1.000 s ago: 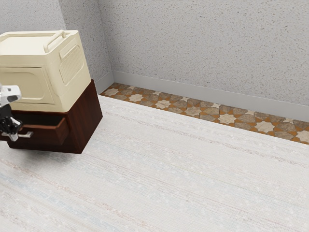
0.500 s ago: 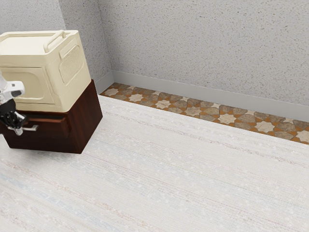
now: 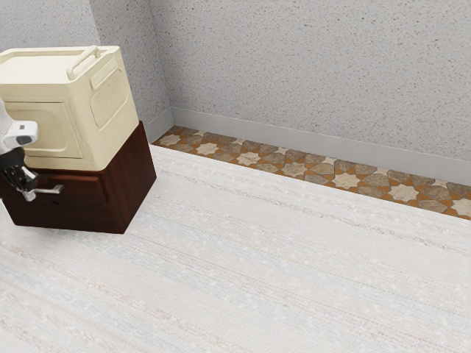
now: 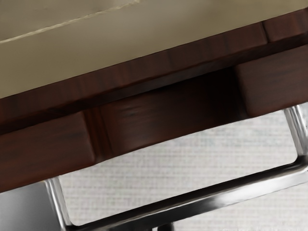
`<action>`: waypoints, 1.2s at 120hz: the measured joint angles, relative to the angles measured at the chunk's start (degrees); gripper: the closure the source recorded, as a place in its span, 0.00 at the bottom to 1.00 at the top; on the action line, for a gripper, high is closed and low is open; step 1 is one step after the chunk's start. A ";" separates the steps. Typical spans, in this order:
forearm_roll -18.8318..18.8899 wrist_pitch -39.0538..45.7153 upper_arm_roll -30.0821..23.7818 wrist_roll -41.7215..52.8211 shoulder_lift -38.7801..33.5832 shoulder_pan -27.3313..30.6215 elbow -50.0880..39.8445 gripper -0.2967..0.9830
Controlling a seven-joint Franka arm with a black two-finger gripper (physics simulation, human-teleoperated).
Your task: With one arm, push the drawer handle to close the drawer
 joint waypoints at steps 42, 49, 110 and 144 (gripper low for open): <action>2.66 -2.39 1.08 6.17 -0.52 -2.85 2.29 0.85; 2.74 -2.38 1.09 7.06 -0.51 -3.06 2.50 0.85; -2.08 -2.28 -25.49 2.80 1.45 20.50 -9.23 0.72; -7.59 -12.83 -52.25 -4.38 0.86 40.98 -7.95 0.37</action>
